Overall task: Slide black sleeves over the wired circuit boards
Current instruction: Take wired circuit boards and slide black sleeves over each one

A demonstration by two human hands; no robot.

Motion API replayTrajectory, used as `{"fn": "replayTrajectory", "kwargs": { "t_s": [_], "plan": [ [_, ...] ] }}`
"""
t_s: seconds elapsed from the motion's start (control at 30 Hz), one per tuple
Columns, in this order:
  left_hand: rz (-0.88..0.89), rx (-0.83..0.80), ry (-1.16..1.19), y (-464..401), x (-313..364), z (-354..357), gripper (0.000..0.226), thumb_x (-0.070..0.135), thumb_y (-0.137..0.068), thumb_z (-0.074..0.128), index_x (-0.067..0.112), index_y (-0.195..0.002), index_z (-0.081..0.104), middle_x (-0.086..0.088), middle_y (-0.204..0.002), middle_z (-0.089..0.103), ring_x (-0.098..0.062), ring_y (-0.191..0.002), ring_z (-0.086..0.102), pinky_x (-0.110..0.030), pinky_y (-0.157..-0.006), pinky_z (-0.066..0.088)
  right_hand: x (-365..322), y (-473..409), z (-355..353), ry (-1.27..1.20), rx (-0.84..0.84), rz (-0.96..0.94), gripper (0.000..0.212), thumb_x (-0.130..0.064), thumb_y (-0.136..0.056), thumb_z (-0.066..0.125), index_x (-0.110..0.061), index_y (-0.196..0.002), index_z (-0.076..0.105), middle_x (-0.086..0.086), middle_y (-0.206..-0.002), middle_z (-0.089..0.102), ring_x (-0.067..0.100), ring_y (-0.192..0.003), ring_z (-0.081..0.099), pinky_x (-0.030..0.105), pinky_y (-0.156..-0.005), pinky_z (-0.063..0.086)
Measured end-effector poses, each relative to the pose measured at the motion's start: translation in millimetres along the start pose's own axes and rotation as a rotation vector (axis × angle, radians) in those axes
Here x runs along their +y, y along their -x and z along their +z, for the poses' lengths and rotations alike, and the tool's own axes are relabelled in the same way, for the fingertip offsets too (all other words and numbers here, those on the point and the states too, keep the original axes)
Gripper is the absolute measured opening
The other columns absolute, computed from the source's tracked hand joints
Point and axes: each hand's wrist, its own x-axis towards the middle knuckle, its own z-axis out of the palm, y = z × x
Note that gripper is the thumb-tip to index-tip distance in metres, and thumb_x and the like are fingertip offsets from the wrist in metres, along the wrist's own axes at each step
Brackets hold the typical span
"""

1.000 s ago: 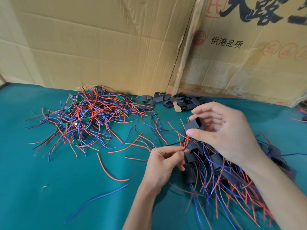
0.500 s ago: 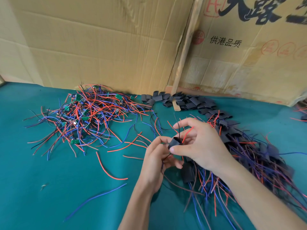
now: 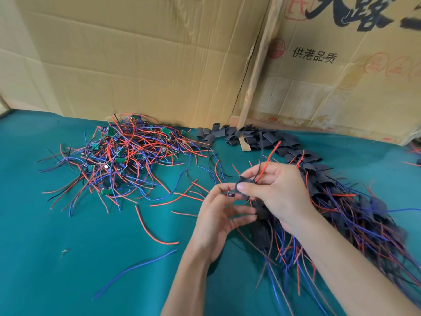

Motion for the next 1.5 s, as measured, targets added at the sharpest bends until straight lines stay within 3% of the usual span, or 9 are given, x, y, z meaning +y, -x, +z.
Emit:
{"fn": "replayTrajectory", "kwargs": {
  "t_s": [0.1, 0.23, 0.43, 0.6, 0.97, 1.1, 1.2, 1.33, 1.5],
  "plan": [
    [0.062, 0.07, -0.029, -2, -4, -4, 0.018, 0.011, -0.079, 0.066, 0.009, -0.095, 0.059, -0.013, -0.088, 0.067, -0.028, -0.072, 0.071, -0.035, -0.069, 0.059, -5, -6, -7, -0.083, 0.096, -0.042, 0.022, 0.008, -0.073, 0.084, -0.011, -0.08, 0.074, 0.006, -0.066, 0.075, 0.011, -0.05, 0.062, 0.018, -0.051, 0.05],
    [0.112, 0.078, -0.052, -2, -5, -9, 0.005, 0.014, -0.086, 0.073, 0.012, -0.083, 0.07, -0.01, -0.079, 0.065, -0.02, -0.067, 0.067, -0.028, -0.065, 0.056, -4, -6, -7, -0.117, 0.094, -0.058, 0.022, 0.005, -0.073, 0.085, -0.012, -0.083, 0.074, 0.007, -0.069, 0.076, 0.012, -0.054, 0.064, 0.018, -0.053, 0.051],
    [0.039, 0.024, -0.033, -1, -3, -8, 0.018, 0.015, -0.084, 0.067, 0.0, -0.092, 0.063, -0.006, -0.069, 0.06, -0.012, -0.051, 0.055, -0.021, -0.053, 0.048, 2, -2, -7, -0.283, 0.027, -0.025, 0.026, 0.0, -0.07, 0.088, -0.014, -0.088, 0.077, 0.011, -0.083, 0.078, 0.018, -0.069, 0.069, 0.022, -0.065, 0.055],
    [0.017, -0.016, -0.007, 0, -2, -9, 0.009, 0.015, -0.085, 0.065, 0.006, -0.084, 0.067, -0.004, -0.067, 0.058, -0.01, -0.048, 0.051, -0.019, -0.049, 0.045, 2, 0, -13, -0.28, -0.064, 0.013, 0.043, -0.014, -0.055, 0.096, -0.013, -0.092, 0.076, 0.011, -0.087, 0.078, 0.019, -0.07, 0.068, 0.024, -0.069, 0.056],
    [-0.096, -0.057, 0.124, 2, -1, -9, 0.012, 0.013, -0.087, 0.062, 0.013, -0.077, 0.068, 0.0, -0.065, 0.055, -0.007, -0.045, 0.046, -0.018, -0.045, 0.041, 4, 6, -13, -0.308, -0.074, -0.035, 0.053, -0.021, -0.051, 0.09, -0.007, -0.098, 0.072, 0.012, -0.089, 0.078, 0.017, -0.078, 0.071, 0.023, -0.075, 0.057],
    [-0.155, -0.054, 0.111, 1, -1, -9, 0.004, 0.013, -0.083, 0.062, 0.01, -0.085, 0.06, 0.001, -0.065, 0.055, -0.007, -0.045, 0.043, -0.018, -0.044, 0.04, 4, 9, -15, -0.223, -0.087, -0.072, 0.044, -0.02, -0.056, 0.091, -0.012, -0.096, 0.074, 0.01, -0.089, 0.079, 0.015, -0.077, 0.072, 0.02, -0.072, 0.055],
    [-0.162, -0.048, 0.085, 1, -2, -7, 0.008, 0.015, -0.084, 0.062, 0.011, -0.079, 0.066, 0.0, -0.063, 0.053, -0.008, -0.044, 0.044, -0.019, -0.044, 0.04, 5, 9, -18, -0.195, -0.062, -0.09, 0.045, -0.019, -0.054, 0.098, -0.016, -0.093, 0.076, 0.009, -0.089, 0.079, 0.014, -0.074, 0.071, 0.019, -0.07, 0.054],
    [-0.177, -0.01, 0.075, 1, -3, -4, 0.018, 0.014, -0.084, 0.06, 0.014, -0.07, 0.072, -0.001, -0.063, 0.051, -0.01, -0.044, 0.045, -0.02, -0.044, 0.041, 9, 13, -20, -0.223, -0.073, -0.084, 0.046, -0.018, -0.053, 0.099, -0.021, -0.094, 0.078, 0.01, -0.093, 0.079, 0.019, -0.081, 0.074, 0.021, -0.074, 0.056],
    [-0.197, 0.001, 0.077, 1, -3, -3, 0.019, 0.009, -0.091, 0.055, 0.01, -0.077, 0.068, -0.001, -0.063, 0.052, -0.01, -0.044, 0.045, -0.021, -0.044, 0.041, 11, 12, -29, -0.239, -0.102, -0.077, 0.045, -0.024, -0.054, 0.092, -0.018, -0.097, 0.078, 0.013, -0.099, 0.078, 0.023, -0.088, 0.074, 0.027, -0.081, 0.059]
  ]
}}
